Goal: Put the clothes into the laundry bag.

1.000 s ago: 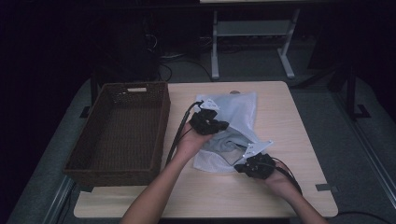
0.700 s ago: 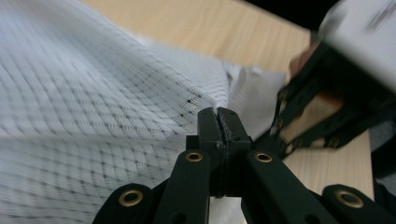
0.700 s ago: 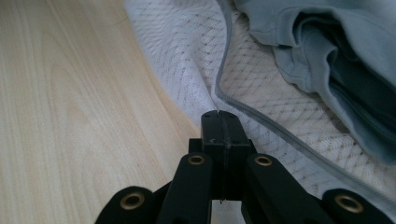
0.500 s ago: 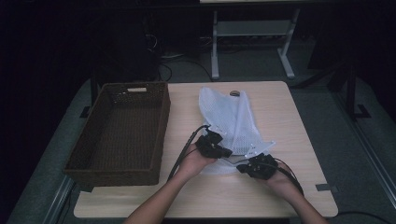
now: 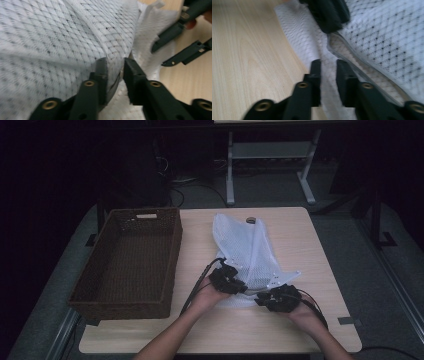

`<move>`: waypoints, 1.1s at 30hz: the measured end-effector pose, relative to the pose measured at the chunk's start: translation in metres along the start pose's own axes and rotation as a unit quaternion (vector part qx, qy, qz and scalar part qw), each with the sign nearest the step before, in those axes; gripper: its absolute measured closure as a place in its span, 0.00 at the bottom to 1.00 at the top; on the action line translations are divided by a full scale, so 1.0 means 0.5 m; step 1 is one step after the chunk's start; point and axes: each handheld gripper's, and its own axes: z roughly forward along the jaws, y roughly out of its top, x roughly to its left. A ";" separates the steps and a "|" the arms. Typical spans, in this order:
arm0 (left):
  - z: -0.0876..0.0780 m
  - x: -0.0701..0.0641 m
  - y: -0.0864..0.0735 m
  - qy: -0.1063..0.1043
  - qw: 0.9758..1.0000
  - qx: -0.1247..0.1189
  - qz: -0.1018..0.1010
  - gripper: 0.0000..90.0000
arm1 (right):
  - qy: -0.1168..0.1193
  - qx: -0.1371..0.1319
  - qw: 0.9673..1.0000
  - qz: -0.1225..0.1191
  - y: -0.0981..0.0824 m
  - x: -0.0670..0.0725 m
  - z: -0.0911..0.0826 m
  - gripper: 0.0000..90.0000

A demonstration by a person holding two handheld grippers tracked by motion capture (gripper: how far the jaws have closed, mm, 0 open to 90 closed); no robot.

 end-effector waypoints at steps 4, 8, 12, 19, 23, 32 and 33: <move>-0.034 -0.009 -0.011 0.010 1.000 -0.014 0.003 0.70 | -0.009 -0.010 1.000 0.003 -0.003 -0.002 -0.014 0.63; -0.059 -0.018 -0.031 0.013 1.000 -0.025 -0.002 0.64 | -0.015 -0.022 1.000 0.006 -0.006 -0.007 -0.023 0.55; -0.080 -0.023 -0.049 0.011 0.999 -0.031 -0.004 0.57 | -0.017 -0.029 0.999 0.007 -0.007 -0.009 -0.027 0.48; -0.105 -0.032 -0.081 0.019 0.999 -0.037 -0.004 0.42 | -0.014 -0.038 0.999 0.000 -0.006 -0.010 -0.044 0.29; -0.122 -0.034 -0.100 0.027 0.999 -0.046 -0.010 0.37 | -0.017 -0.044 0.999 -0.002 -0.008 -0.010 -0.053 0.23; -0.135 -0.044 -0.143 0.064 0.997 -0.040 -0.021 0.19 | -0.041 -0.052 0.998 0.008 -0.049 -0.010 -0.078 0.16; -0.136 -0.046 -0.146 0.067 0.997 -0.040 -0.022 0.17 | -0.044 -0.054 0.998 0.010 -0.055 -0.010 -0.081 0.16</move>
